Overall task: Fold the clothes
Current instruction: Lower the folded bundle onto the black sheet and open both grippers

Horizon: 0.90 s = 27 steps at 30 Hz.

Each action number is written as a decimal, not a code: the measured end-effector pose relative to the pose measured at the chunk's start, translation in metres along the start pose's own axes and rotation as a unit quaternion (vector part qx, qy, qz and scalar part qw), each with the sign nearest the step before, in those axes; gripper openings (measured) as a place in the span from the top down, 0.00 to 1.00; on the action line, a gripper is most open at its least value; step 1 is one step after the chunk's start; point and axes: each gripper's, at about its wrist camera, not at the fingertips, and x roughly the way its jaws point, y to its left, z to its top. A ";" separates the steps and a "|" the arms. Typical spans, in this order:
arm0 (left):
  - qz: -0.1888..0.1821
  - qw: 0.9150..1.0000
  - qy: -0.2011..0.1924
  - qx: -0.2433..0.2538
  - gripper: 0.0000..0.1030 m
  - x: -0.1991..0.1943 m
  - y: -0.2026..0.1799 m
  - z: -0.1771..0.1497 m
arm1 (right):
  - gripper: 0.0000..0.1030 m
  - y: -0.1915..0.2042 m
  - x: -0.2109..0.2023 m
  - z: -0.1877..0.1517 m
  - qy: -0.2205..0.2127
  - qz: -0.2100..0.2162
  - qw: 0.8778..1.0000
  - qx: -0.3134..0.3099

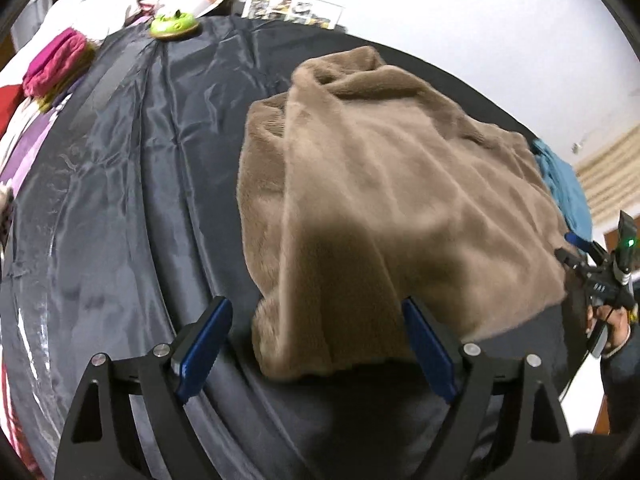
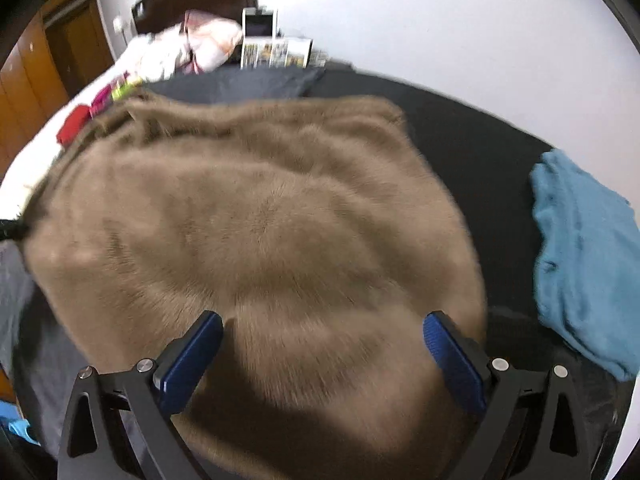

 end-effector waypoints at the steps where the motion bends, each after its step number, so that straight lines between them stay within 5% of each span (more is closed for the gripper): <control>1: -0.004 1.000 0.001 0.006 0.14 -0.001 -0.001 -0.002 | 0.02 -0.007 -0.009 -0.007 -0.005 0.002 1.000 0.012; 8: -0.005 0.999 0.003 0.034 0.14 0.020 -0.017 -0.010 | 0.02 -0.075 -0.032 -0.073 0.025 0.031 0.990 0.138; 13: 0.001 0.999 0.000 0.035 0.14 0.021 -0.015 -0.006 | 0.08 -0.078 -0.030 -0.071 0.017 0.057 0.986 0.154; 15: 0.001 0.999 0.000 0.037 0.16 0.017 -0.014 -0.007 | 0.30 -0.068 -0.023 -0.061 0.016 0.067 0.989 0.133; 18: 0.000 0.999 0.001 0.040 0.39 0.011 -0.013 -0.008 | 0.60 -0.050 -0.015 -0.050 0.022 0.080 0.992 0.095; 20: 0.000 0.999 0.002 0.041 0.62 0.008 -0.012 -0.009 | 0.64 -0.041 -0.014 -0.045 0.024 0.065 0.995 0.070; 27: -0.002 0.999 0.003 0.048 0.74 -0.006 -0.010 -0.011 | 0.82 -0.042 -0.039 -0.041 0.016 -0.028 0.999 0.040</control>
